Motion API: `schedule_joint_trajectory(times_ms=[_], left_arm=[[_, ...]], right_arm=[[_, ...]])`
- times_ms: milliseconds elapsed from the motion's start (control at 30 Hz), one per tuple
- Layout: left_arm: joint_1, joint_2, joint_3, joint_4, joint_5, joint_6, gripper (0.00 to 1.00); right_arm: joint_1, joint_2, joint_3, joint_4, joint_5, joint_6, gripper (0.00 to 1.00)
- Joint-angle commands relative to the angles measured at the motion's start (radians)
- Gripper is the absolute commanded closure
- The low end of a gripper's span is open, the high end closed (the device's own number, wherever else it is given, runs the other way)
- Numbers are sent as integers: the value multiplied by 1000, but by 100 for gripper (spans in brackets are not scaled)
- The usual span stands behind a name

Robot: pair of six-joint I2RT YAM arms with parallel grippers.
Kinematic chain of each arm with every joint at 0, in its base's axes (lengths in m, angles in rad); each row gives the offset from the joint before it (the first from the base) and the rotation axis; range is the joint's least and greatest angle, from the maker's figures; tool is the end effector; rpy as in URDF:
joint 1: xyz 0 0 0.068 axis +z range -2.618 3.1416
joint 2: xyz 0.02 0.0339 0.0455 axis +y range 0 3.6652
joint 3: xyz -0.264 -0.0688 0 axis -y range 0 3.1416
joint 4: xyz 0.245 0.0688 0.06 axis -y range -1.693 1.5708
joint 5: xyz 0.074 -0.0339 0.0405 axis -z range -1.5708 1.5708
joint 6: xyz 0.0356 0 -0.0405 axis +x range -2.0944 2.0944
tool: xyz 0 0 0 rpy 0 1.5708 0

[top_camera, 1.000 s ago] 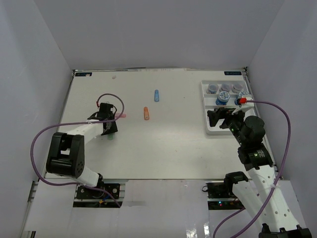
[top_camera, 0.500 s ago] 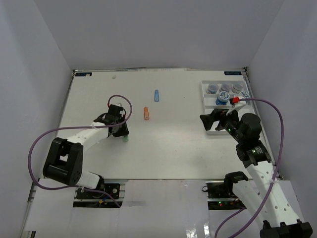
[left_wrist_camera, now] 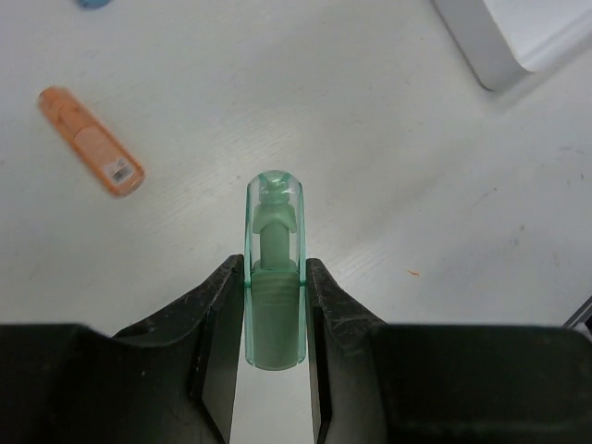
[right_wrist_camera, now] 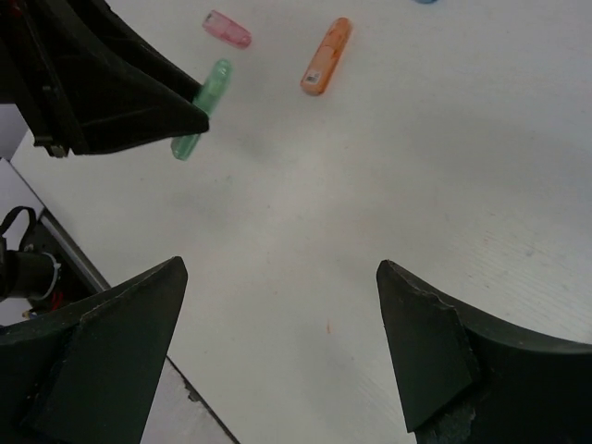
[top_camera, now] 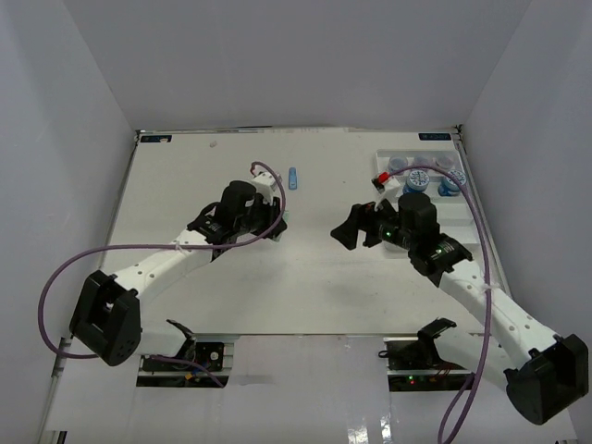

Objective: Sort the stationery into containers
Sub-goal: Pick up the pen from the center of the board.

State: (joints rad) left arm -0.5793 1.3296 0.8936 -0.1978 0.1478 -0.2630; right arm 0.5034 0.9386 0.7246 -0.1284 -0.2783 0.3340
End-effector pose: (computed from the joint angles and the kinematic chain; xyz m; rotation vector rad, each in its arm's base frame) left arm 0.2418 -0.1644 0.2561 0.4411 2.2262 -0.6224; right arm 0.1863 0.1138 0.2967 -0.3621 1.9550 0.8205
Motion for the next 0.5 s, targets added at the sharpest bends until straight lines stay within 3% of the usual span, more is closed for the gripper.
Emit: schedule_joint_trajectory(times_ms=[0, 167, 467], left_arm=[[-62, -43, 30, 84, 78, 232, 88], [-90, -105, -42, 147, 140, 366, 88], [-109, -222, -156, 245, 208, 403, 88]], right_arm=[[82, 84, 119, 59, 42, 59, 10], [155, 190, 186, 93, 39, 89, 10], [192, 308, 272, 108, -16, 105, 19]])
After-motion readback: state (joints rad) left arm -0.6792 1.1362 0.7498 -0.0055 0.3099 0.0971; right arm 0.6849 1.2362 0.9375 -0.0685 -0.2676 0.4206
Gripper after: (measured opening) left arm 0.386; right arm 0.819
